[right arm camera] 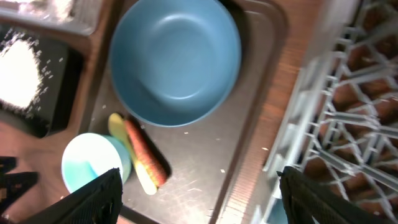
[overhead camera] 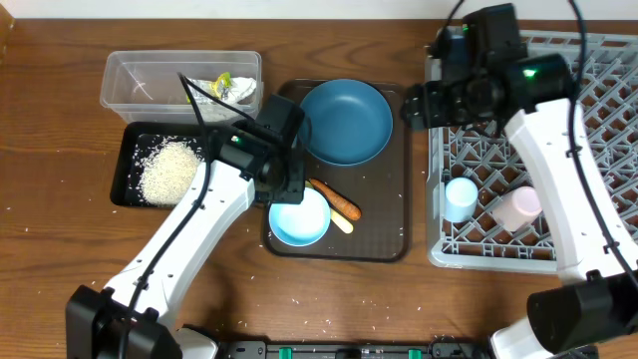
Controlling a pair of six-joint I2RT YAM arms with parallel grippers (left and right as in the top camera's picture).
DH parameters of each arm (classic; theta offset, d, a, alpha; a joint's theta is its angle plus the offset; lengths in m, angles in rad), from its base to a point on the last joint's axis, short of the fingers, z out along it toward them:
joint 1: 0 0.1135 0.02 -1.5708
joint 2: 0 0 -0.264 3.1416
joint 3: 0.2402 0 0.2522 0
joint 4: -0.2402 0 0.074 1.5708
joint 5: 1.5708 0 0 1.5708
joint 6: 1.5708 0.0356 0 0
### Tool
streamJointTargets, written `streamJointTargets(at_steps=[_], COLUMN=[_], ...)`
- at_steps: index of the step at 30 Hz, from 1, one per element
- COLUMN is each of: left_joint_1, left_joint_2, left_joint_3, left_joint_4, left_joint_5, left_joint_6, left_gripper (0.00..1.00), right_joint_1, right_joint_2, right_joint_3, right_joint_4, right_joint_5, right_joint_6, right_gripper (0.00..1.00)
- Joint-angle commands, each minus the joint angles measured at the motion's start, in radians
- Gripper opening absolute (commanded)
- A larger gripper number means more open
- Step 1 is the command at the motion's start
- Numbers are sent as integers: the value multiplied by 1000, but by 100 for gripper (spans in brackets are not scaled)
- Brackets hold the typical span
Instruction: Sort waste into correct bins and load items into the dishwasher rack
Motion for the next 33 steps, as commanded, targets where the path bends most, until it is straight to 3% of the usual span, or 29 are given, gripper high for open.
streamJointTargets(at_steps=[1,7,17,25,33], left_joint_1=[-29,-122,-189,-178,-53], left_joint_2=[6,6,37,40,38], left_joint_3=[-14,-15,-17,-17,-16], left_joint_4=[-3,5,29,53,32], left_joint_5=[108,109,63,48,56], left_joint_6=[91,183,184,108,66], left_gripper=[44,46,49,49,49], right_joint_1=[26,20,10,36,120], right_joint_2=[11,19,20,32,83], right_joint_3=[11,11,11,7,0], right_joint_4=[9,15,15,17,15], right_joint_5=[-2,3,3,2,-1], right_joint_6=[10,10,6,24,56], right_gripper=[79,79,78,76,74])
